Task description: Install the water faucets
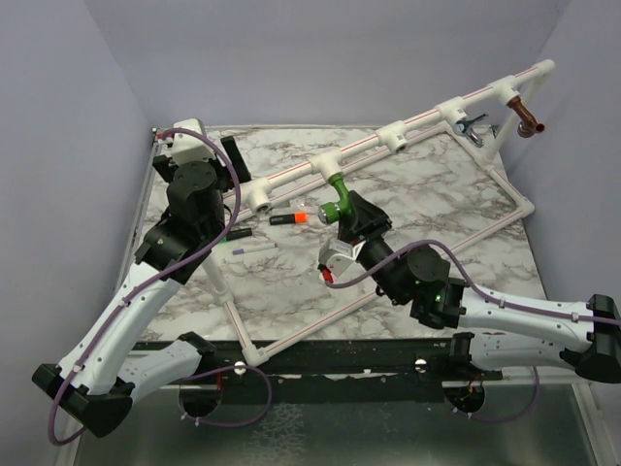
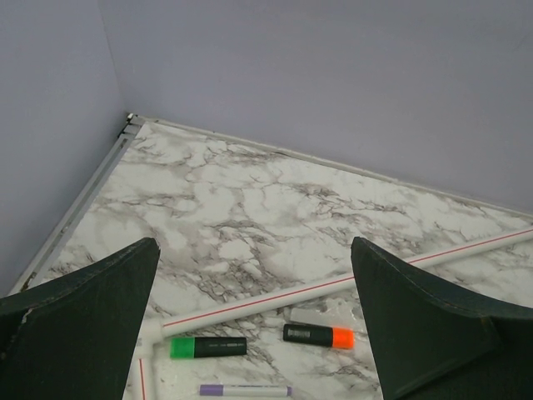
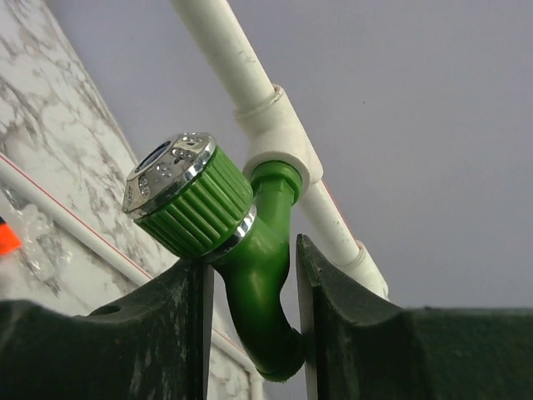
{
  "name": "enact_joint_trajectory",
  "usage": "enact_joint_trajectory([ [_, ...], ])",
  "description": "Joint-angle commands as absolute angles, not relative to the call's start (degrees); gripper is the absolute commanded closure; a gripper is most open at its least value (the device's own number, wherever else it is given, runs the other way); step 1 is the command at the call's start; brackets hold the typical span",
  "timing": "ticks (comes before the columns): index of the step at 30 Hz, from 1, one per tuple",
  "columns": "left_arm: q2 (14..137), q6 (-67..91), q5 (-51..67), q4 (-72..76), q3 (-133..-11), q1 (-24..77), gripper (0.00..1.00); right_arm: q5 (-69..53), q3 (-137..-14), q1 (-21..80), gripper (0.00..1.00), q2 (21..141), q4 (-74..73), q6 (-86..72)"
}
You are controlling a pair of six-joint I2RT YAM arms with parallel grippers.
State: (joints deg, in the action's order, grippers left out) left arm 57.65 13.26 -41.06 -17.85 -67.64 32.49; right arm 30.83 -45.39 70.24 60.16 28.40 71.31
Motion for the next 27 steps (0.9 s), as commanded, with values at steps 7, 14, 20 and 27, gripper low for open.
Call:
enact_joint_trajectory([
  [7, 59.3, 11.6, -35.0, -36.6, -61.3, 33.9, 0.01, 30.0, -49.4, 70.6, 1.00, 60.9, 39.2, 31.8],
  [14, 59.1, 11.7, -34.7, -36.5, -61.3, 33.9, 0.01, 27.9, -50.0, 70.6, 1.00, 59.7, 33.9, 36.2],
  [20, 58.8, 11.6, -34.6, -36.6, -61.3, 33.9, 0.01, 24.0, -50.0, 70.6, 0.55, 55.8, 23.2, 46.8],
  [27, 59.3, 11.7, -34.9, -36.9, -62.0, 33.9, 0.01, 18.3, -50.8, 70.5, 0.19, 51.6, 14.8, 62.0],
])
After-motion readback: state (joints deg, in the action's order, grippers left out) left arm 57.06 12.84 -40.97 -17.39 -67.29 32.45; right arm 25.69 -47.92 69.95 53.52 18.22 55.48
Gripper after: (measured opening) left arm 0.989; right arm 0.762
